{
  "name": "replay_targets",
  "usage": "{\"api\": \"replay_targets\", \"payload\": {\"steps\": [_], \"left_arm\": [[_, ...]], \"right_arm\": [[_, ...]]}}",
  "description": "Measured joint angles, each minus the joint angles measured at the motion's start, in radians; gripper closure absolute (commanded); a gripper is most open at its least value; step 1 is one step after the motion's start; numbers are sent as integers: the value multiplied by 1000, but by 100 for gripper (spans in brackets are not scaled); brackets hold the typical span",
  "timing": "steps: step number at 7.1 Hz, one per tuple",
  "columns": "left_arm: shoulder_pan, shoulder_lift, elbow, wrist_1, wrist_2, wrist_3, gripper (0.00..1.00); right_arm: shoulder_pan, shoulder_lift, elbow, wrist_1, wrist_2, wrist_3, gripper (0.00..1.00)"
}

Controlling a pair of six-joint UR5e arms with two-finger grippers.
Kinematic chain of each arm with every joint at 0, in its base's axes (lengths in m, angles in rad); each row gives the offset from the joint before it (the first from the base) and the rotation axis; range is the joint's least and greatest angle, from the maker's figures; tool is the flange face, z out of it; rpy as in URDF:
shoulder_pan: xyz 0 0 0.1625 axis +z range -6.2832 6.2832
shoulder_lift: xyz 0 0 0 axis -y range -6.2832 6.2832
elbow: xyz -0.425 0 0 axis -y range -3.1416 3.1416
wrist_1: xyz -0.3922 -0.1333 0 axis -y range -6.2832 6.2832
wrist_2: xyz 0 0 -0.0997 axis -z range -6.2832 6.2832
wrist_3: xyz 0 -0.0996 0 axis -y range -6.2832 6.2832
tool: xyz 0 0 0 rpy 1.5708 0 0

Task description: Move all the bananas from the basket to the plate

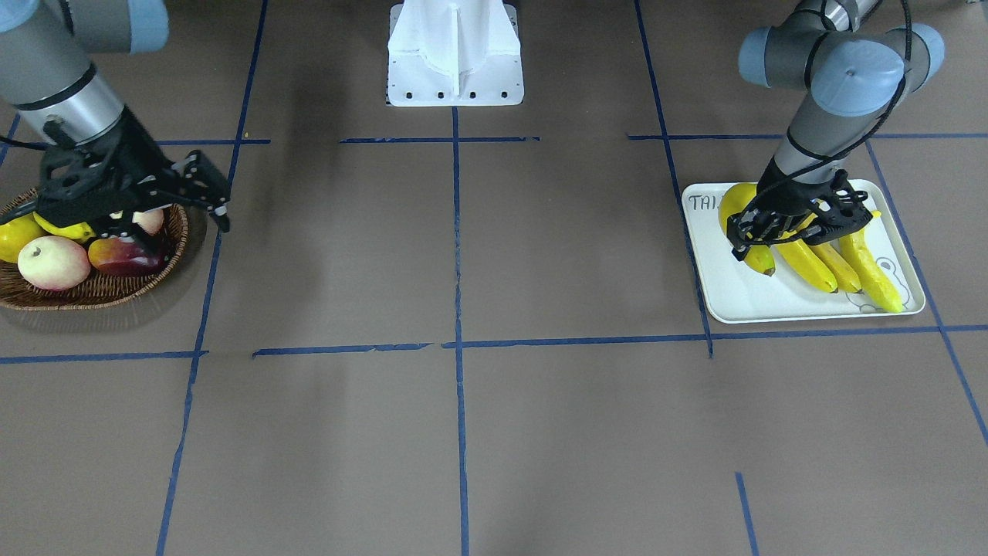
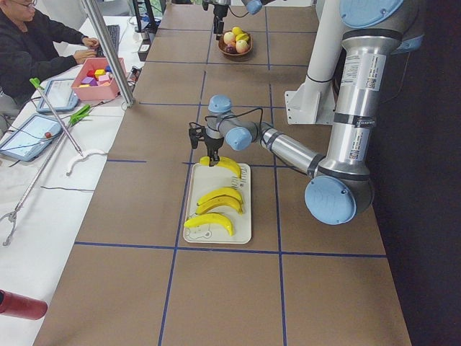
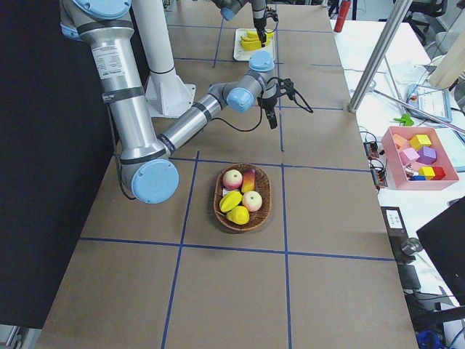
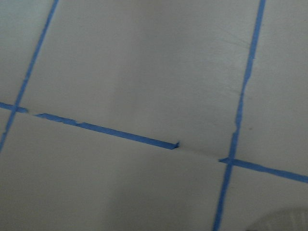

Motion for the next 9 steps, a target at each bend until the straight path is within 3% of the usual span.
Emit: {"api": "replay_targets", "payload": {"steps": [3, 4, 6, 9], "left_arm": [[-19, 11, -1, 2, 6, 37, 0], [-49, 12, -10, 9, -12, 83, 0], [-156, 13, -18, 61, -110, 253, 0], [-455, 95, 9, 164, -347, 748, 0]], "right_arm": [[268, -7, -252, -16, 211, -372, 0], [326, -25, -315, -15, 238, -482, 0], [415, -101, -359, -13, 250, -618, 0], [483, -169, -361, -11, 225, -645, 0]]}}
